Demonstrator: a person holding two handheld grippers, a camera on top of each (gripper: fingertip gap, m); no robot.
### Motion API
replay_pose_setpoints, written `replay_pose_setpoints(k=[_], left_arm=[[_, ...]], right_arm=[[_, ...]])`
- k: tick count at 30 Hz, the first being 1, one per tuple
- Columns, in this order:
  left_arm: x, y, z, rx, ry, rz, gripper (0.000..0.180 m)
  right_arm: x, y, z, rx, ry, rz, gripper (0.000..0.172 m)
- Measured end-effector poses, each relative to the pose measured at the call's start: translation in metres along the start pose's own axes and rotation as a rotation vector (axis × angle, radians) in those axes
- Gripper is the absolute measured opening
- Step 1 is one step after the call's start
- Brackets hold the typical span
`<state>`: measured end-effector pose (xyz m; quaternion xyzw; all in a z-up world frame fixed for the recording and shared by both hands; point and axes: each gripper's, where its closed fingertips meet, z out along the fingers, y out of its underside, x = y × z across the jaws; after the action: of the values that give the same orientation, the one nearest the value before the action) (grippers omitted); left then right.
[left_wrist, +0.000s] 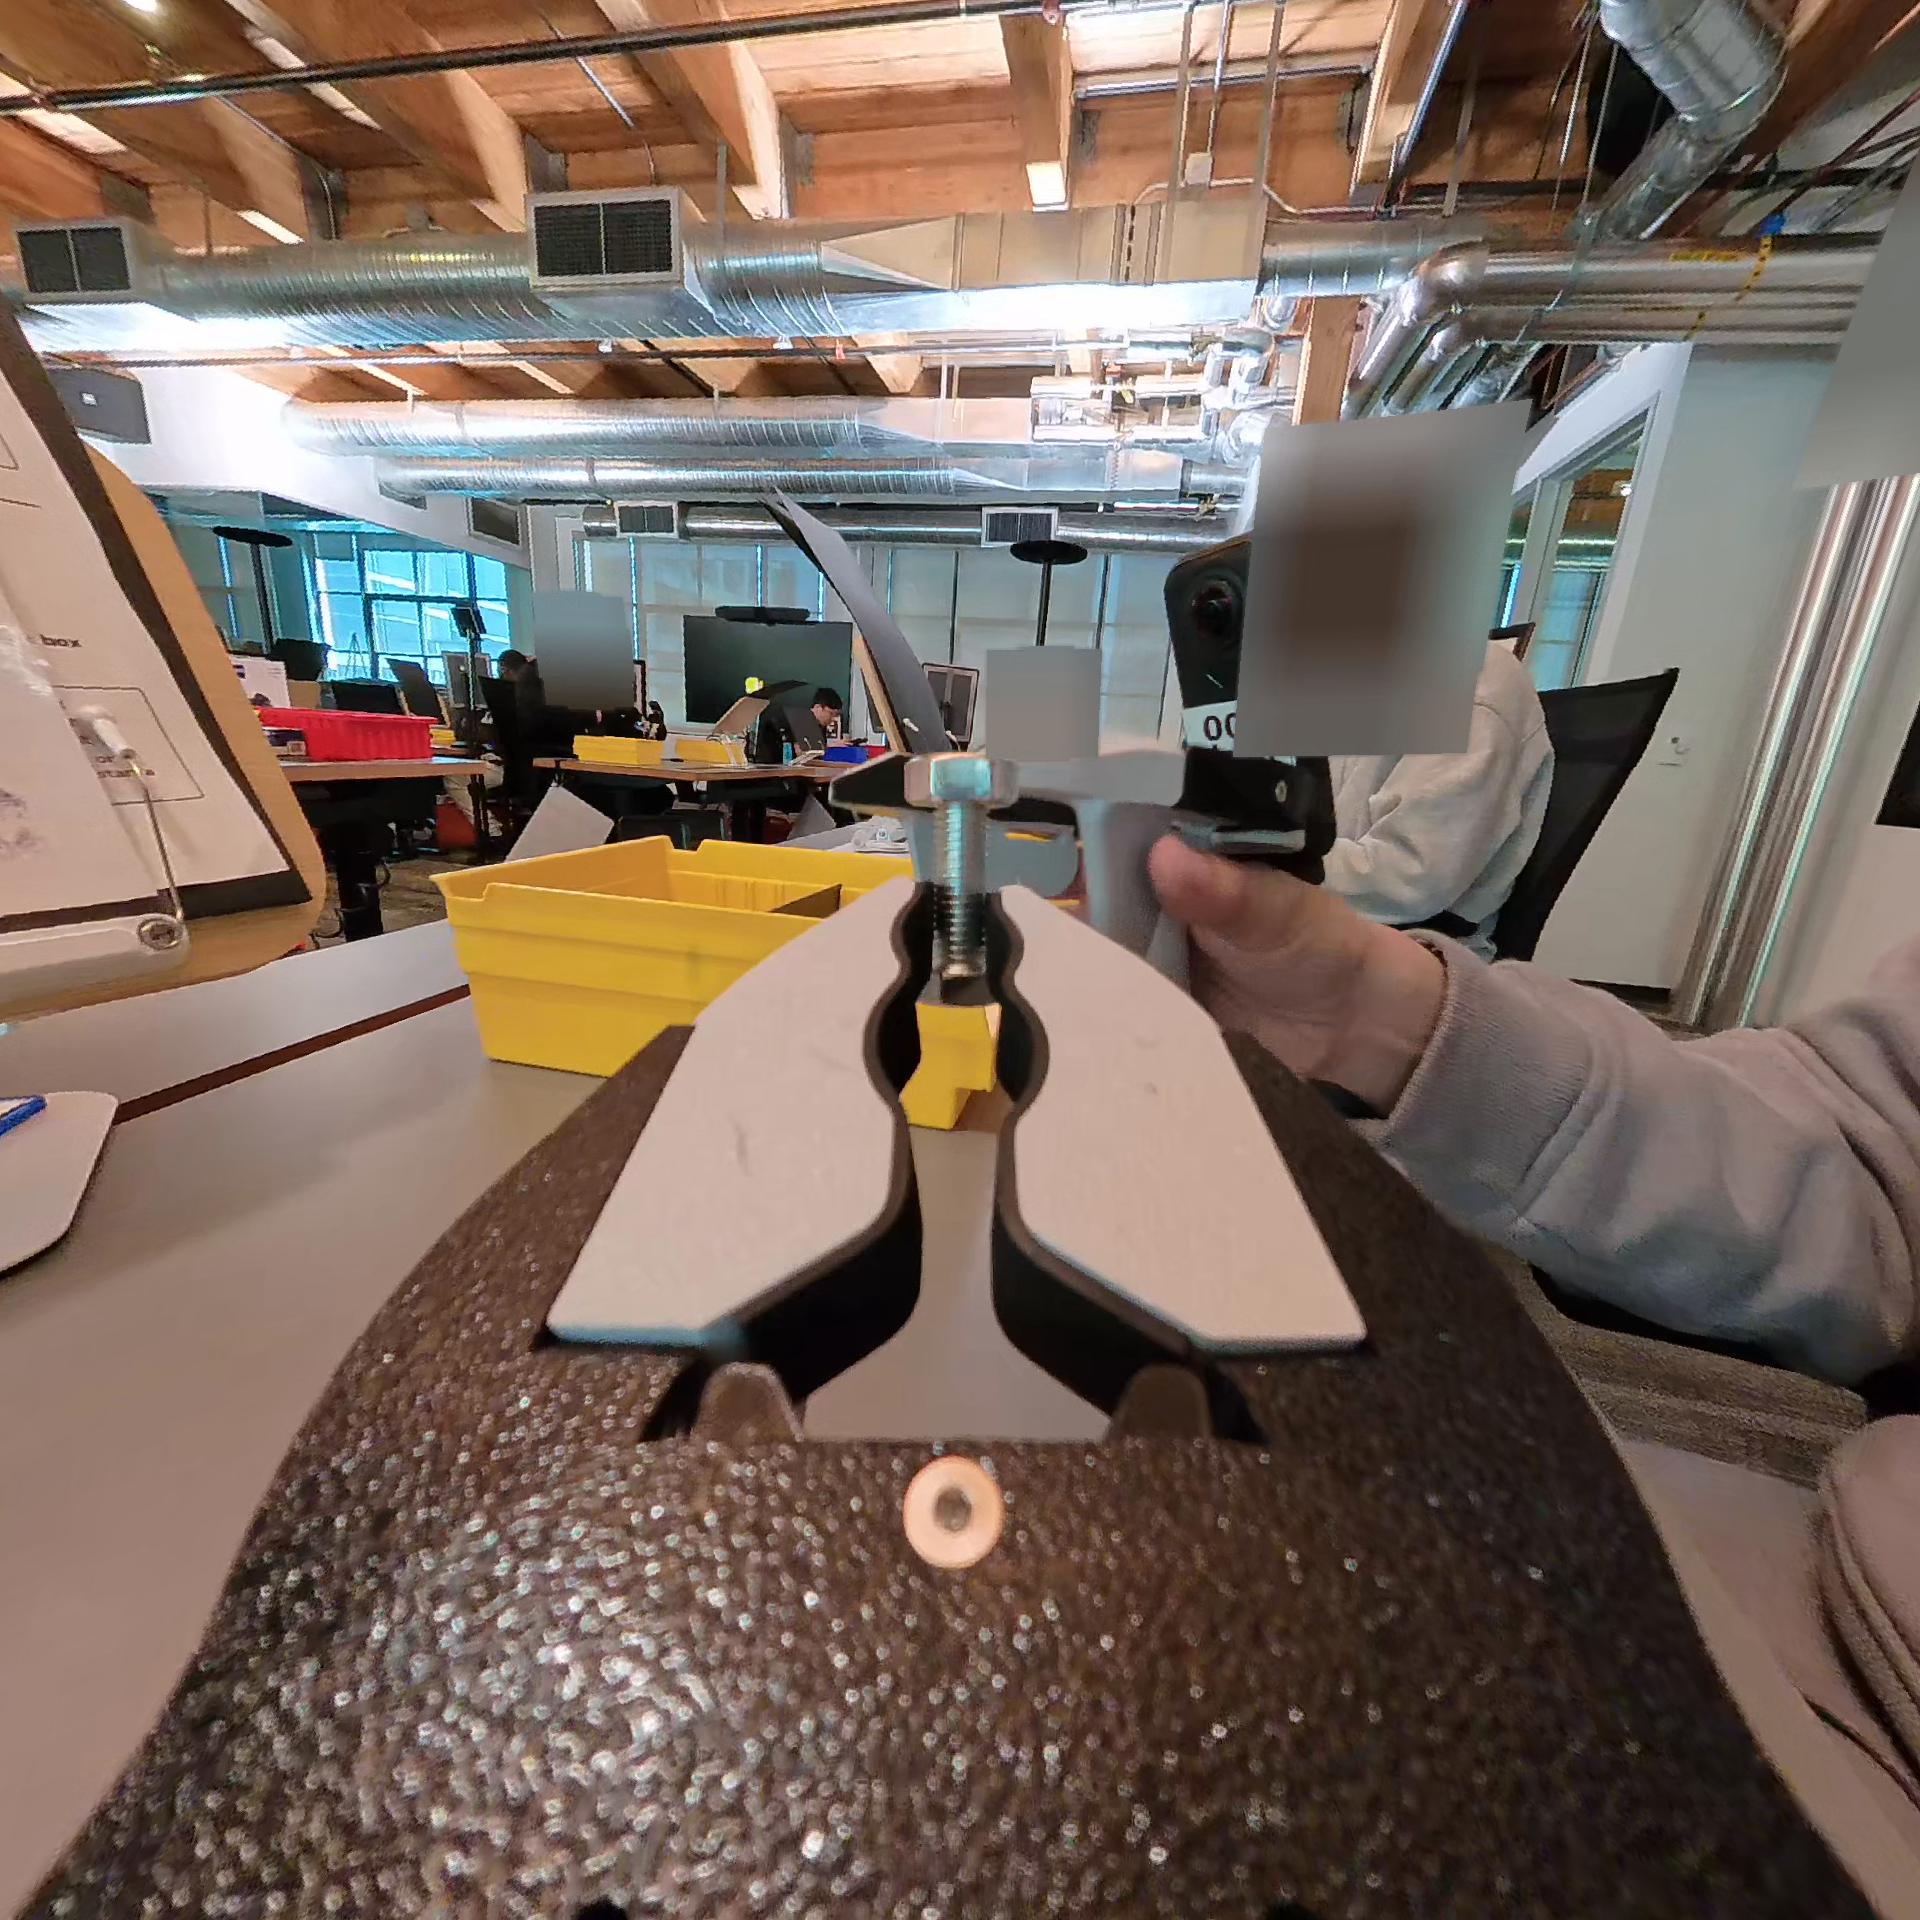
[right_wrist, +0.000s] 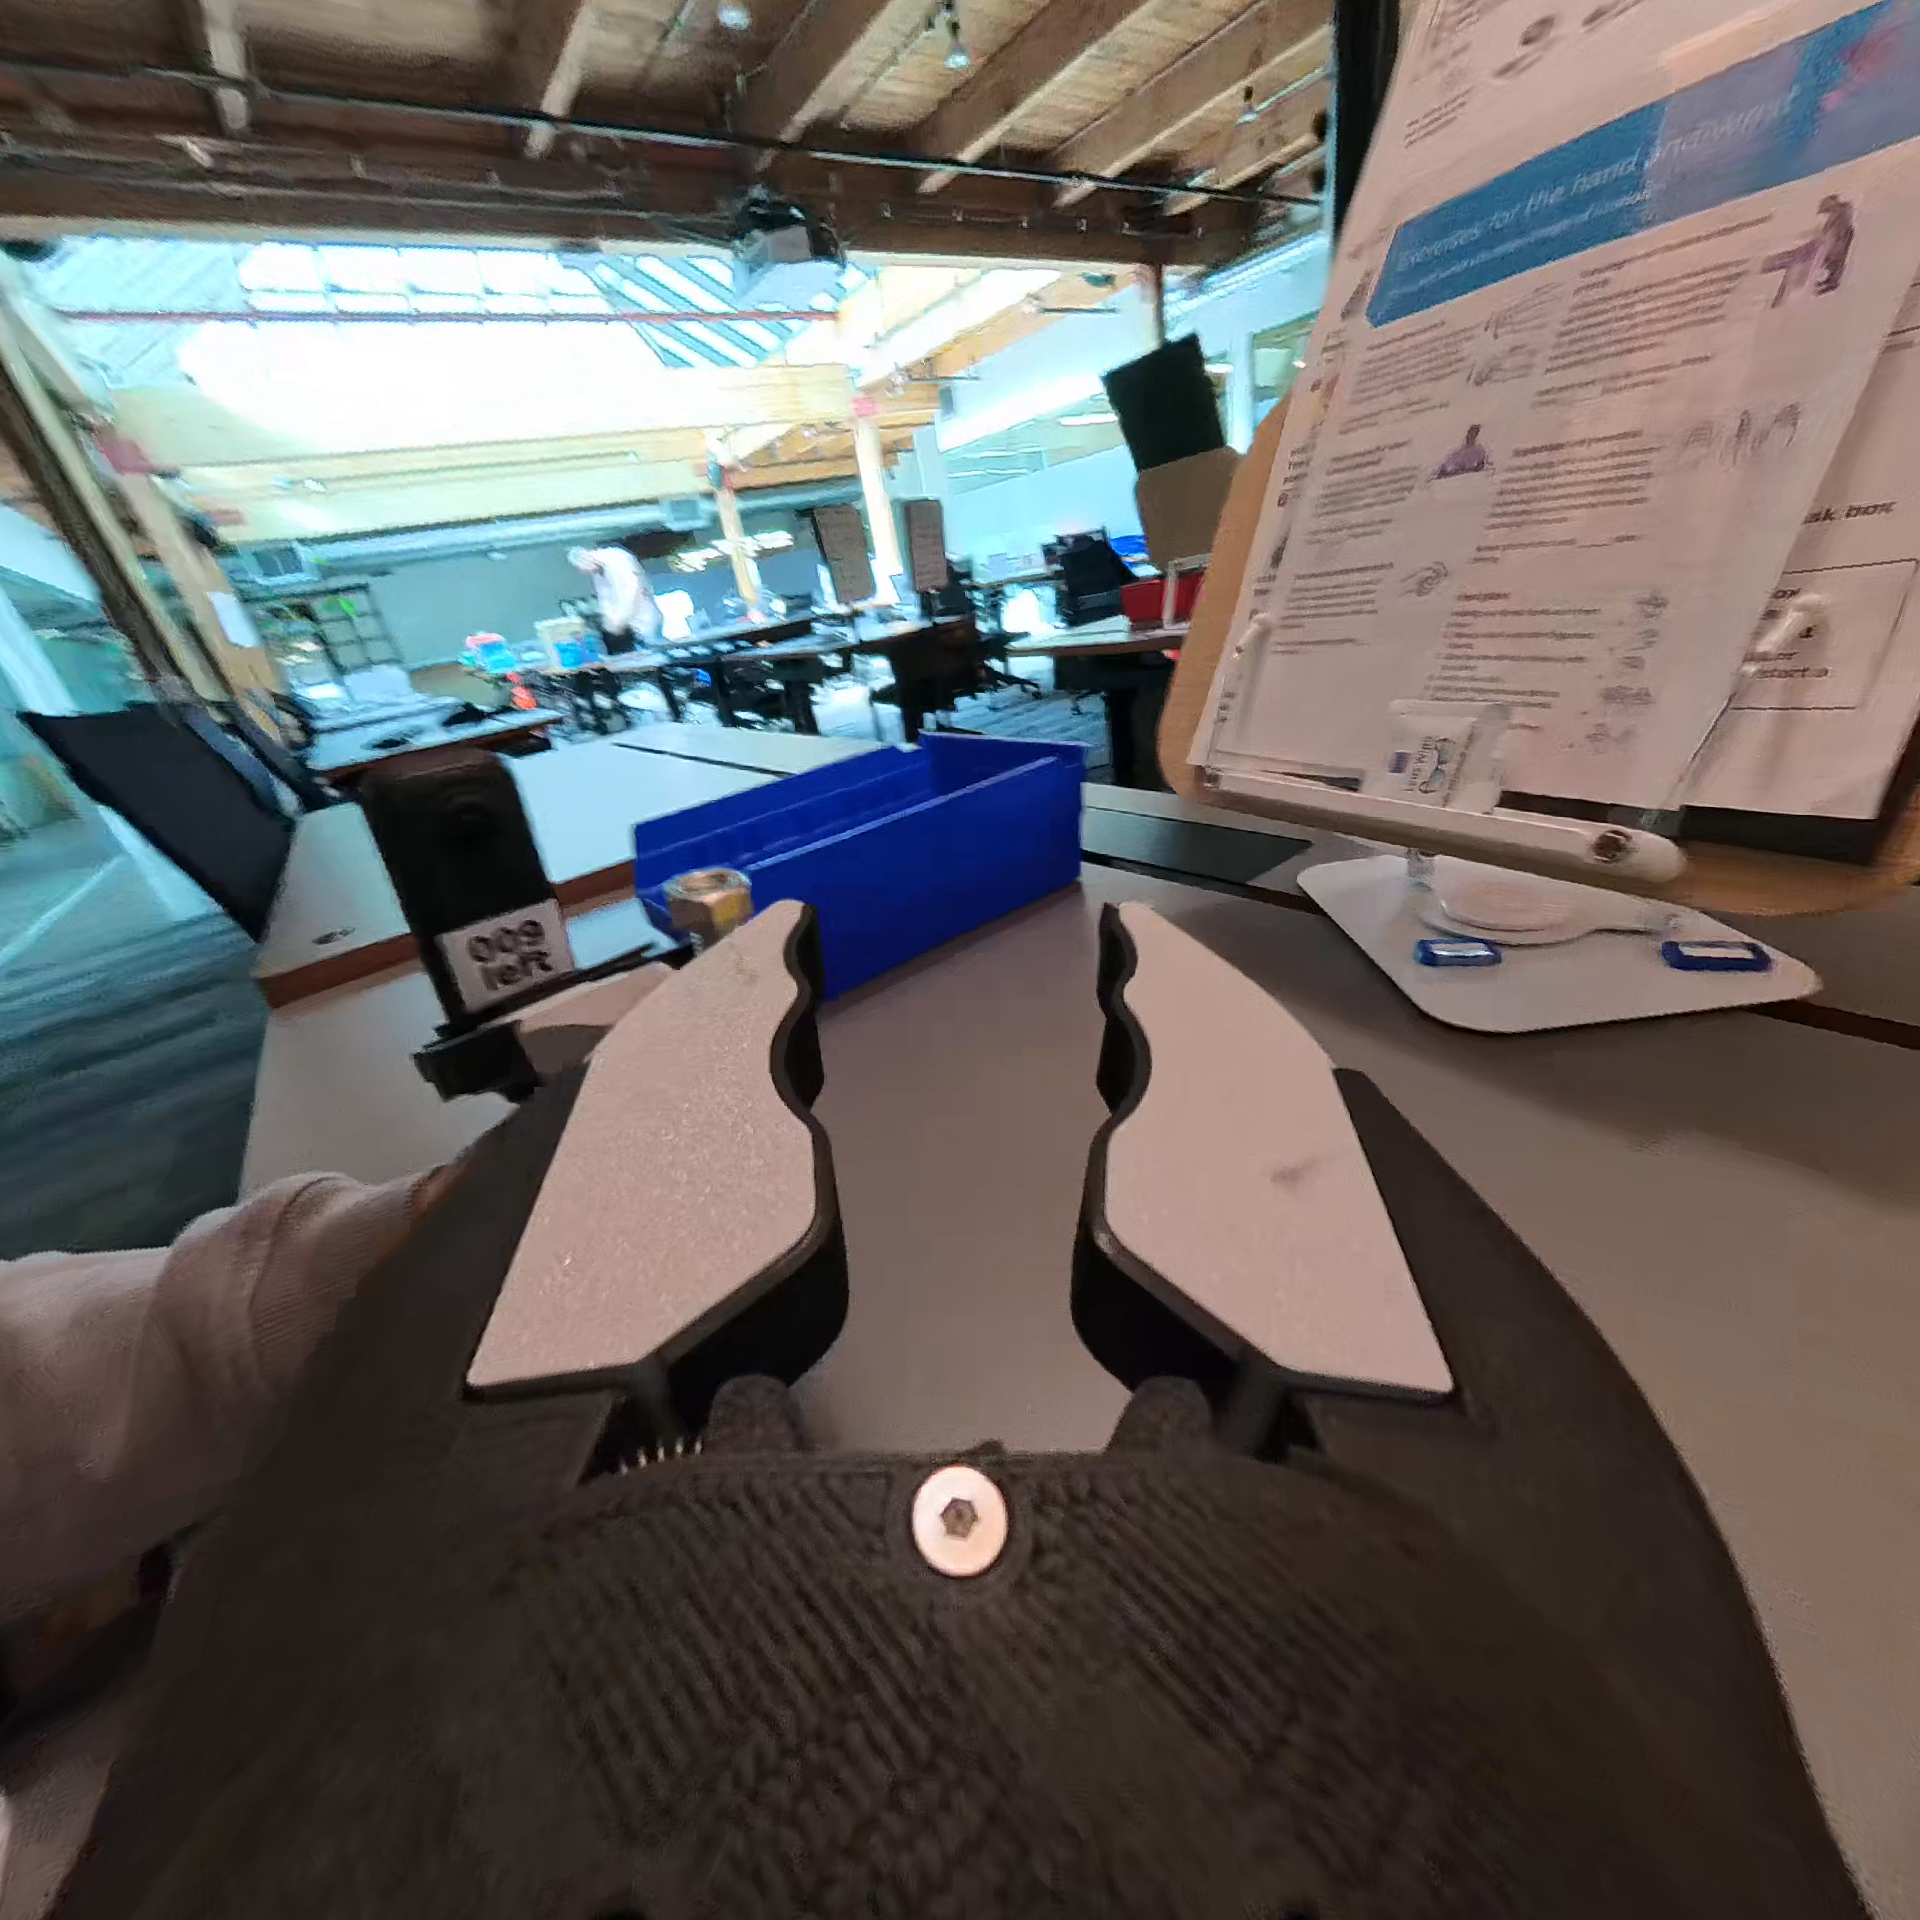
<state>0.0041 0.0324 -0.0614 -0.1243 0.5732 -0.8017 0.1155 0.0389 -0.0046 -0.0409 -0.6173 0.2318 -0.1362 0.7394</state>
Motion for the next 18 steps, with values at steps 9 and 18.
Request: replay_pose_setpoints(k=[9,18], left_arm=[[0.007,0.006,0.005,-0.035,0.016,0.03,0.008],[0.002,0.0,0.001,-0.004,0.001,0.018,0.009]], right_arm=[[-0.048,0.01,0.02,0.001,-0.11,-0.046,0.044],[-0.027,0.006,0.009,-0.035,-0.083,-0.041,0.044]])
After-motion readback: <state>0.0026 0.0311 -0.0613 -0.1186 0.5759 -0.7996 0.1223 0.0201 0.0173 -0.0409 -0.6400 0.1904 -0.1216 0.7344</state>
